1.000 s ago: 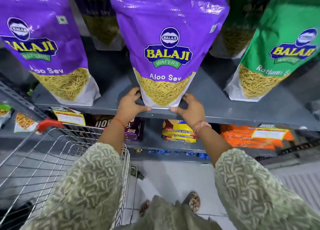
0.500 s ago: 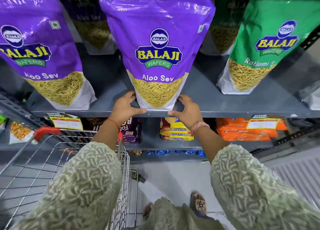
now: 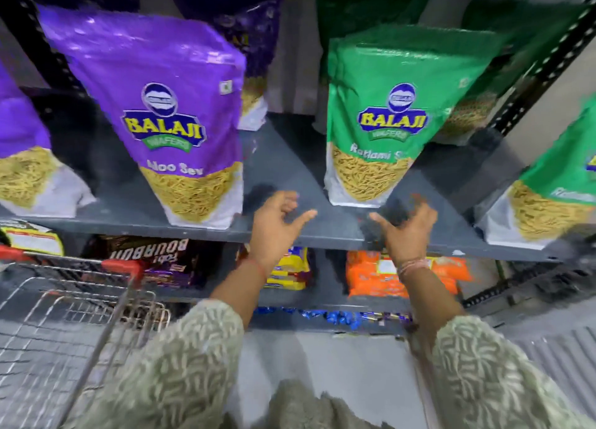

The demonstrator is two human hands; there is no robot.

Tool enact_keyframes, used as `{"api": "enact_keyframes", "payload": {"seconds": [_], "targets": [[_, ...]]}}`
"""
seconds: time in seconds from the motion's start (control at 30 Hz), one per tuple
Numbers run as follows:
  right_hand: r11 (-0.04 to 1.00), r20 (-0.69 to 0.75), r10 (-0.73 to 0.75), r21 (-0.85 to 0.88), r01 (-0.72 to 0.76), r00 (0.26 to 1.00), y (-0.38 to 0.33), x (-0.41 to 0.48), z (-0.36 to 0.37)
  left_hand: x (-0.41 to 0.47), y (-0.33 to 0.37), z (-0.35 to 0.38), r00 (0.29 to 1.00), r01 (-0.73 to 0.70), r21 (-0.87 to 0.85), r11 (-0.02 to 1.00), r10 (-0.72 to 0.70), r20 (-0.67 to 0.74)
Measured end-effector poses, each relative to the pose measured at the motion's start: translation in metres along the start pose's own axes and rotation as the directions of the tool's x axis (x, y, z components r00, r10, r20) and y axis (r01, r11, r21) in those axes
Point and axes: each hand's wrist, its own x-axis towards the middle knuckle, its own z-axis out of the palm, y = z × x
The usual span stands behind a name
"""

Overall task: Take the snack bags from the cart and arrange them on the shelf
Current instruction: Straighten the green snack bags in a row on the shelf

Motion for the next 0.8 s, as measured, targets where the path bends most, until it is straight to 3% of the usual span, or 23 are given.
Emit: {"api": "enact_keyframes", "payload": {"seconds": [0.13, 0.2, 0.37, 0.57, 0.8], "targets": [[0.993, 0.312, 0.024, 0.106, -0.06, 0.95, 0.009, 0.054, -0.006, 0.052, 0.012, 0.045, 0.977, 0.034, 0.139, 0.99, -0.062, 0.202], [0.998, 0.44, 0.005, 0.056, -0.033, 0.898, 0.011, 0.067, -0.004, 0.071, 0.005, 0.057, 0.961, 0.041, 0.174, 0.984, -0.087, 0.264], [0.994, 0.375, 0.053, -0.105, -0.014, 0.926, 0.024, 0.059, -0.004, 0.068, -0.003, 0.068, 0.953, 0.11, 0.167, 0.98, -0.151, 0.263], [0.998, 0.407, 0.042, -0.063, -0.018, 0.912, 0.026, 0.033, -0.022, 0.023, -0.011, 0.056, 0.97, 0.082, 0.103, 0.991, -0.103, 0.221], [0.998, 0.442, 0.032, 0.03, -0.051, 0.896, 0.023, 0.013, -0.036, 0.015, -0.01, 0.047, 0.958, 0.135, 0.118, 0.984, -0.16, 0.239]]}}
